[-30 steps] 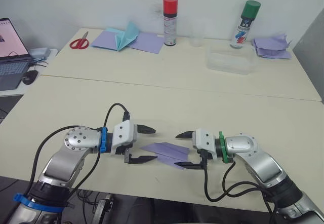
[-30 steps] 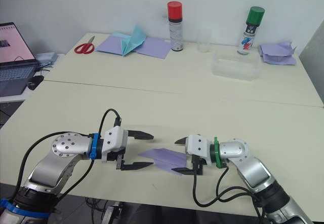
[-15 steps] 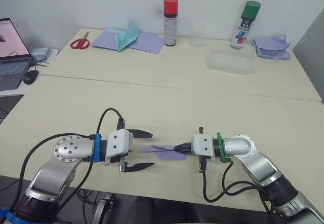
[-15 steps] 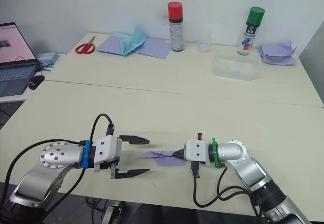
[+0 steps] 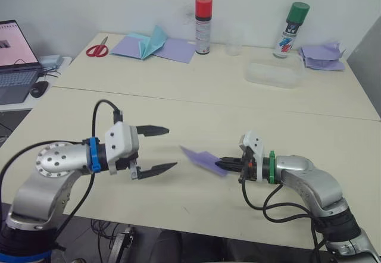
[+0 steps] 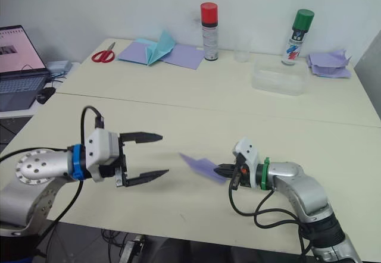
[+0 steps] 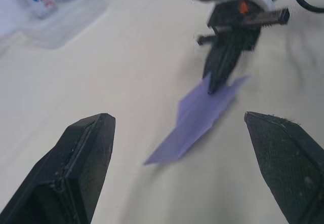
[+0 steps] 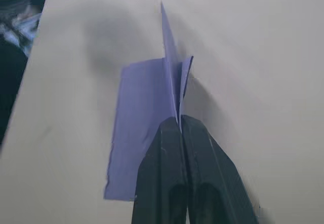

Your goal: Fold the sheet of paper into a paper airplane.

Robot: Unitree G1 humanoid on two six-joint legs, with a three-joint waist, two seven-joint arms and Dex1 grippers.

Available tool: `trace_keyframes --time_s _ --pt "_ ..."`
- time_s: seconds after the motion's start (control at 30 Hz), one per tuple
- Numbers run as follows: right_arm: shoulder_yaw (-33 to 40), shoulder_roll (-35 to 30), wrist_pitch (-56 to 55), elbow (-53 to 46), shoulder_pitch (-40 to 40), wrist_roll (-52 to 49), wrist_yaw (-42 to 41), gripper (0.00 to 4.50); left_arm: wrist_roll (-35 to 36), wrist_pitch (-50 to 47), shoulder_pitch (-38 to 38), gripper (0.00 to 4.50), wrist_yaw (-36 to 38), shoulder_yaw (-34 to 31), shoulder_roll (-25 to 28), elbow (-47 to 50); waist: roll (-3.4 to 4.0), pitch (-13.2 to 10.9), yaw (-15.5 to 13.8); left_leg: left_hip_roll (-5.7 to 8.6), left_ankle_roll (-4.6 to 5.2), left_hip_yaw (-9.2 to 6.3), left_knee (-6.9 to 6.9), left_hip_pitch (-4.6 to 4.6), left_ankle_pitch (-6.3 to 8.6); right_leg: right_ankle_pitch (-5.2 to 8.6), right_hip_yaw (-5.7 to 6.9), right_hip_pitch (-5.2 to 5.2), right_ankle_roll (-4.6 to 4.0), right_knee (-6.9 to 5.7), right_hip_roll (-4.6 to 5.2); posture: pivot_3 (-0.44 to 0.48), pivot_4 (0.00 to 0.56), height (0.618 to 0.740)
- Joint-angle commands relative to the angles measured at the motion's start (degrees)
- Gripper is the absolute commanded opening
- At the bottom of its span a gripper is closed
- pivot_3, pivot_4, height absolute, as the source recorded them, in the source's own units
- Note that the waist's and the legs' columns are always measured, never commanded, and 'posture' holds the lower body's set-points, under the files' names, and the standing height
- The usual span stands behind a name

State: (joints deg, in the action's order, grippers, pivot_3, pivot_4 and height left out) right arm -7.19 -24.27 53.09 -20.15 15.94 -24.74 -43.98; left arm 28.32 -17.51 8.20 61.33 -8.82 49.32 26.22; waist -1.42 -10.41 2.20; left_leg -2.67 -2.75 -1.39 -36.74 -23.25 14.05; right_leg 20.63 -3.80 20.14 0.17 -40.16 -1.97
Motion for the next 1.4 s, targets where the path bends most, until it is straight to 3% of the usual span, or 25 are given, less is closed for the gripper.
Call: trace_keyframes --time_s 0.03,0.2,0.3,0.63,0.93,1.13,1.23,1.3,1.4 --pt "4.1 2.4 6.6 -4.0 0.8 -0.5 9.0 0.07 0.3 -0.4 -2.6 4.50 0.5 -0.6 1.1 2.5 0.05 0.0 0.2 0.01 0.00 0.03 0.00 0.01 0.00 0.00 -0.02 0.02 0.00 0.00 0.00 0.000 0.150 0.740" --pt "1.2 2.9 4.7 -4.5 1.8 1.0 11.7 0.07 0.5 -1.4 -6.9 4.50 -0.8 0.4 0.1 4.3 0.07 0.0 0.4 0.01 0.00 0.06 0.02 -0.01 0.00 0.00 -0.04 0.09 0.01 0.00 0.00 0.000 0.150 0.740" --pt "0.3 1.7 3.5 -4.0 1.6 1.0 11.1 0.66 0.2 -1.6 -7.1 4.50 -1.6 1.0 -0.5 4.0 0.07 0.0 0.4 0.02 0.00 0.05 0.01 -0.02 0.00 0.01 -0.05 0.07 0.01 0.02 0.00 0.000 0.150 0.740" --pt "-1.0 -4.0 -6.1 -4.2 3.1 3.1 7.5 4.38 0.1 -1.6 -5.8 4.50 -2.0 2.0 -1.4 2.8 0.07 0.0 0.3 0.02 0.00 0.06 0.00 -0.05 0.00 0.01 -0.06 0.09 0.01 0.05 0.00 0.000 0.150 0.740" --pt "-1.1 -7.6 -15.7 -7.9 5.8 2.1 0.6 4.45 0.0 -0.9 -5.5 4.50 -1.8 2.0 -1.7 2.0 0.07 0.0 0.2 0.04 0.01 0.07 -0.02 -0.07 0.00 0.00 -0.07 0.09 0.01 0.05 0.00 0.000 0.150 0.740" --pt "-6.1 -8.3 -22.5 -9.3 3.2 2.8 -5.9 4.45 0.0 -0.7 -5.8 4.50 -1.7 2.0 -1.6 2.3 0.07 0.0 0.1 0.02 0.01 0.00 -0.02 -0.07 0.00 0.00 0.01 0.06 0.01 0.05 0.00 0.000 0.150 0.740" --pt "-9.2 -7.8 -24.5 -6.3 2.5 6.1 -5.3 3.83 0.1 -0.7 -6.5 4.50 -1.5 1.7 -1.4 2.8 0.07 0.0 0.2 0.02 0.01 0.03 -0.05 -0.07 0.00 0.00 -0.01 0.06 0.01 0.04 0.00 0.000 0.150 0.740" --pt "-11.4 -7.7 -27.0 -4.0 2.4 9.7 -4.4 3.14 0.2 -0.9 -6.8 4.50 -1.5 1.5 -1.2 3.1 0.07 0.0 0.2 0.00 0.01 0.04 -0.09 -0.06 0.00 0.00 -0.01 0.06 0.01 0.04 0.00 0.000 0.150 0.740" --pt "-14.1 -7.2 -31.5 -0.5 2.8 15.8 -2.1 3.14 0.2 -0.9 -7.1 4.50 -1.5 1.4 -1.1 3.3 0.07 0.0 0.1 0.00 0.01 0.03 -0.13 -0.06 0.00 0.00 0.00 0.05 0.01 0.03 0.00 0.000 0.150 0.740"
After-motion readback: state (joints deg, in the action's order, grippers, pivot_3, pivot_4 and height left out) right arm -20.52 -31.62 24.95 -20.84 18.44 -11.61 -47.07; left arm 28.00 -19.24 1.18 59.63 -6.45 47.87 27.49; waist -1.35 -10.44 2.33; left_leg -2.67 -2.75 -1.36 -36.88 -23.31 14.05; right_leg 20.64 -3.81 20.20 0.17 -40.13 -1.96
